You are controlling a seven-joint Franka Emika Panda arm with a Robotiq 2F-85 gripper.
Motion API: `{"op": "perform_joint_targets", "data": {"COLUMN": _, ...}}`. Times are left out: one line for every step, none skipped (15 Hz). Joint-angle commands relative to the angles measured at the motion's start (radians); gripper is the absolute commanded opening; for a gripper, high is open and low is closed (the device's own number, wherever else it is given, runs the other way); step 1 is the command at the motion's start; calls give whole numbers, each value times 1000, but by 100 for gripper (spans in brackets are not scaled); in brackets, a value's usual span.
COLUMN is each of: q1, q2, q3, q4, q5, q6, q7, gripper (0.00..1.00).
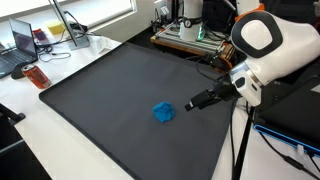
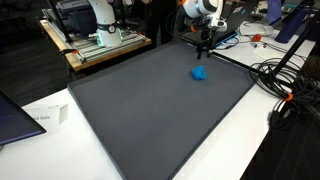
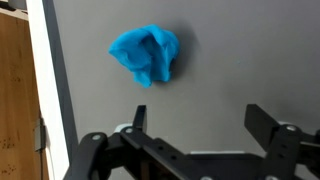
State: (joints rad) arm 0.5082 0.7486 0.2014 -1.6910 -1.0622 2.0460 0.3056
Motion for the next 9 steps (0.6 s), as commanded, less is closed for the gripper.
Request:
{"op": "perform_joint_targets", "data": {"q1": -13, "q2": 2, "q3": 11, "q4": 30, "q5": 19, "q6": -4, "q7": -38, "gripper": 100}}
{"op": "perform_joint_targets", "data": {"q1": -26, "q2": 1, "q3": 24, "q4": 47, "q5": 60, "q6": -19, "q7": -68, "gripper": 100}}
{"op": "perform_joint_targets", "data": {"q1": -36, "q2": 5, "q3": 32, "q4": 68, "q5": 103, "q6": -34, "q7": -93, "gripper": 100}}
{"op": "perform_joint_targets", "data": {"q1": -43, "q2": 10, "q3": 39, "q4": 95, "q5": 153, "q6": -60, "q7": -129, "gripper": 100}}
{"op": "perform_joint_targets", "data": {"q1": -48, "q2": 14, "q3": 39, "q4": 127, "q5": 202, "q6": -84, "q7": -153, "gripper": 100}}
{"op": "perform_joint_targets", "data": {"q1": -49, "q2": 16, "q3": 36, "q4": 155, "q5": 243, "q6": -108, "q7": -175, "gripper": 100}}
{"op": "perform_joint_targets", "data": {"q1": -51, "q2": 18, "q3": 33, "q4": 185, "q5": 286, "q6": -137, "q7": -205, "gripper": 100}}
{"op": "perform_joint_targets", "data": {"q1": -54, "q2": 22, "q3": 31, "q4": 212, "q5": 324, "q6": -157, "q7": -231, "gripper": 100}}
{"op": "perform_joint_targets", "data": {"q1": -63, "q2": 27, "q3": 34, "q4": 237, "q5": 365, "q6": -165, "q7": -265, "gripper": 100}}
